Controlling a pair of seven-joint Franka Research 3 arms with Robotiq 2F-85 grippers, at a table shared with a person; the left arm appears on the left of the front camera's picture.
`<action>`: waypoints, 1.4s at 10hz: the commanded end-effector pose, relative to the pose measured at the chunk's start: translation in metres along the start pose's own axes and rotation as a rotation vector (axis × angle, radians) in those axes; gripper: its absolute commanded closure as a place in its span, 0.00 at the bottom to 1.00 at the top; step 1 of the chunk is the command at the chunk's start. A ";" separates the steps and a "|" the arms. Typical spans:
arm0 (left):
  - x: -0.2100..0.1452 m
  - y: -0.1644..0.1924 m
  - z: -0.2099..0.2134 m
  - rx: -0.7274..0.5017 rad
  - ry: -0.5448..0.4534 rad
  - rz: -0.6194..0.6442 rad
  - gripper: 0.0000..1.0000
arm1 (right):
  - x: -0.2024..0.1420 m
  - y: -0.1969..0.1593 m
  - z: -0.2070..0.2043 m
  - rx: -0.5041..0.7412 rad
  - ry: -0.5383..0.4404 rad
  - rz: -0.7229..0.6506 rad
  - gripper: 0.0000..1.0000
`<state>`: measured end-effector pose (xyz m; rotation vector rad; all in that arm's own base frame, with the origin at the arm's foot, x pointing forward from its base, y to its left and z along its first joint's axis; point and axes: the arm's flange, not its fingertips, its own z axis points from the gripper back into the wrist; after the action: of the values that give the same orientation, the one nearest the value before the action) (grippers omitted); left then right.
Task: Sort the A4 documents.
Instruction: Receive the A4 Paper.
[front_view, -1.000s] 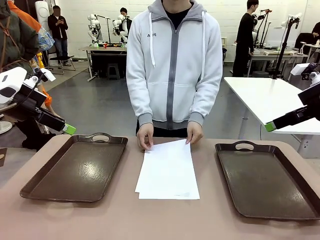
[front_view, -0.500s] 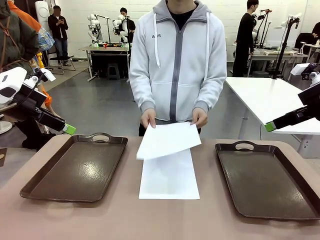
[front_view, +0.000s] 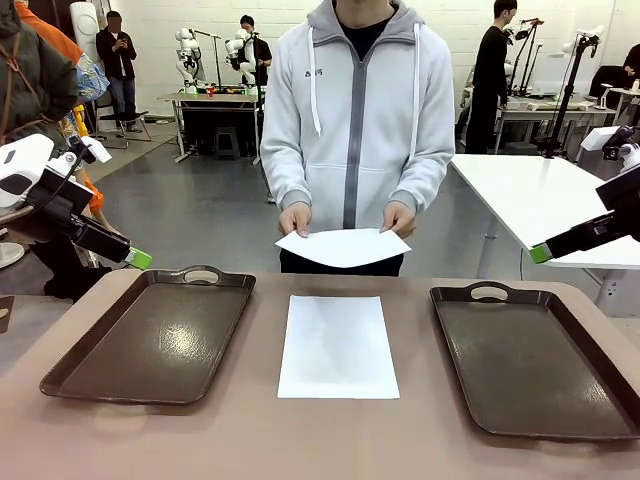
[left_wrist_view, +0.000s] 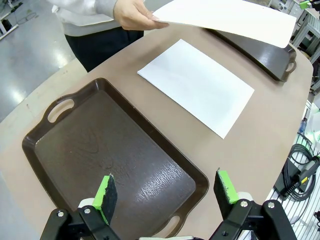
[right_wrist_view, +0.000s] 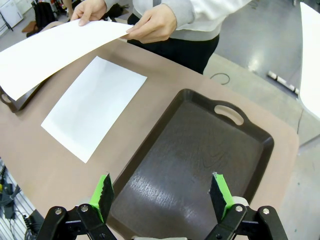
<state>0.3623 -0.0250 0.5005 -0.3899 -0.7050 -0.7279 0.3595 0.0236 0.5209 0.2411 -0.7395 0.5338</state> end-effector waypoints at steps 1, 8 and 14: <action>-0.001 0.003 -0.002 -0.008 -0.006 -0.009 0.00 | 0.000 0.000 -0.001 0.005 -0.001 0.001 0.00; -0.001 0.003 -0.002 -0.008 -0.006 -0.009 0.00 | 0.000 0.000 -0.001 0.005 -0.001 0.001 0.00; -0.001 0.003 -0.002 -0.008 -0.006 -0.009 0.00 | 0.000 0.000 -0.001 0.005 -0.001 0.001 0.00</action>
<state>0.3623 -0.0250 0.5004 -0.3900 -0.7050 -0.7278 0.3595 0.0236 0.5209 0.2411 -0.7395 0.5338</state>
